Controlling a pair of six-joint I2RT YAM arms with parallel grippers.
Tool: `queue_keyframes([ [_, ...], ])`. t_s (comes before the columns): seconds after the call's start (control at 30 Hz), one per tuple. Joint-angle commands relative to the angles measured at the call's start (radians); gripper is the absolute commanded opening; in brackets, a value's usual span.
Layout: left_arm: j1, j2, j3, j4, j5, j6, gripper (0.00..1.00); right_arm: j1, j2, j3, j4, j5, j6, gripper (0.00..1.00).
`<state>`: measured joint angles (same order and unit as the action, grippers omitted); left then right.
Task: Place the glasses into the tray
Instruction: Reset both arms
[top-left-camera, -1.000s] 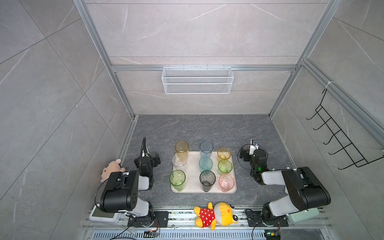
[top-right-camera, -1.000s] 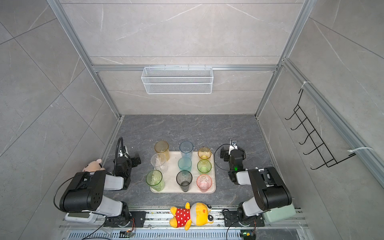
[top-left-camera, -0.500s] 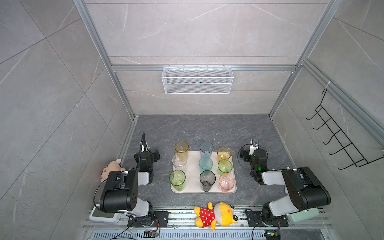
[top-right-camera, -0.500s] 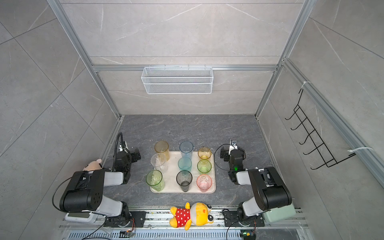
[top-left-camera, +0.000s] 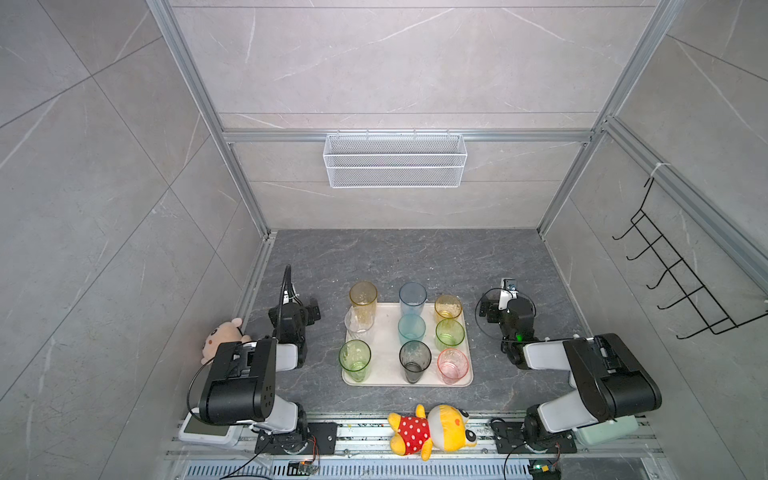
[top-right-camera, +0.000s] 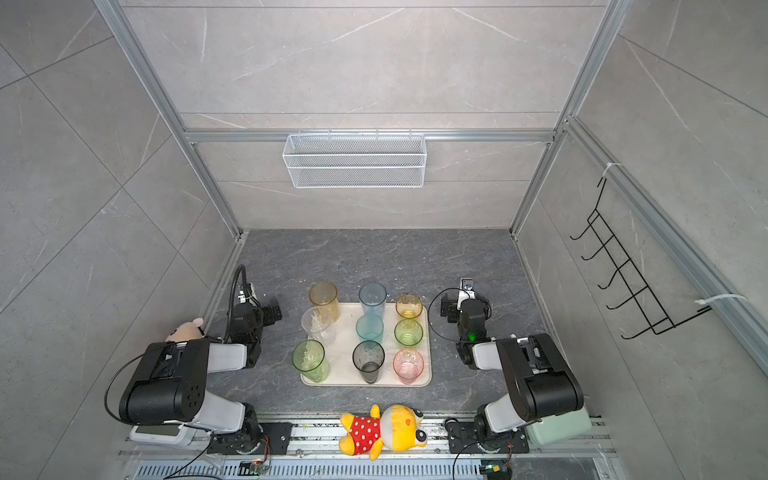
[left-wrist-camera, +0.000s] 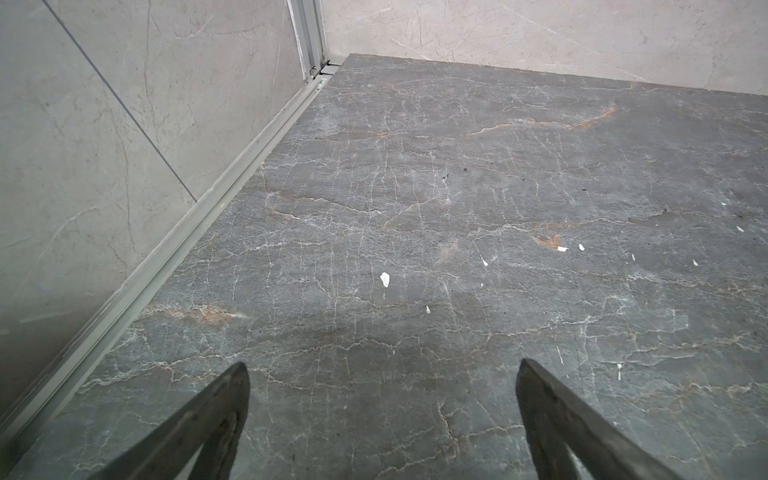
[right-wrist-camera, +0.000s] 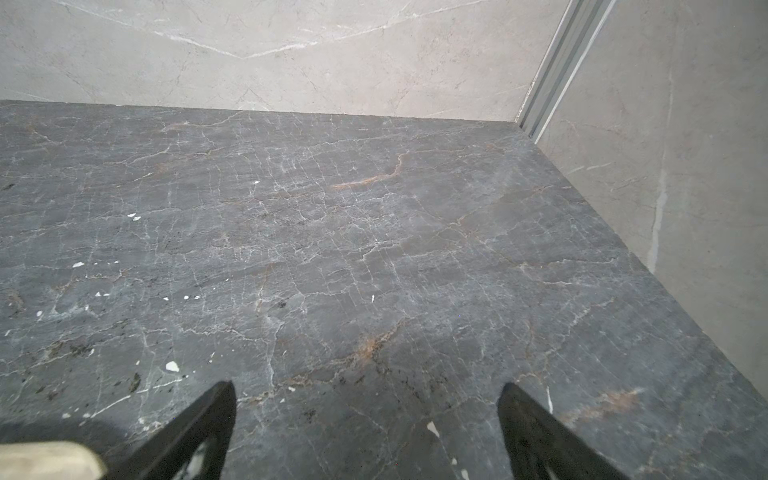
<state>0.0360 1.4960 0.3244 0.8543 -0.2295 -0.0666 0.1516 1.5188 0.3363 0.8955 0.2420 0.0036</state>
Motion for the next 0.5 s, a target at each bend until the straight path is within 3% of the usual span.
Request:
queue_keyframes([
  [0.0, 0.0, 0.002, 0.013, 0.031, -0.003, 0.01, 1.0, -0.002, 0.003, 0.009, 0.016, -0.007, 0.006, 0.99],
  [0.47, 0.001, 0.003, 0.014, 0.031, -0.004, 0.009, 1.0, -0.004, 0.002, 0.009, 0.018, -0.006, 0.004, 0.99],
])
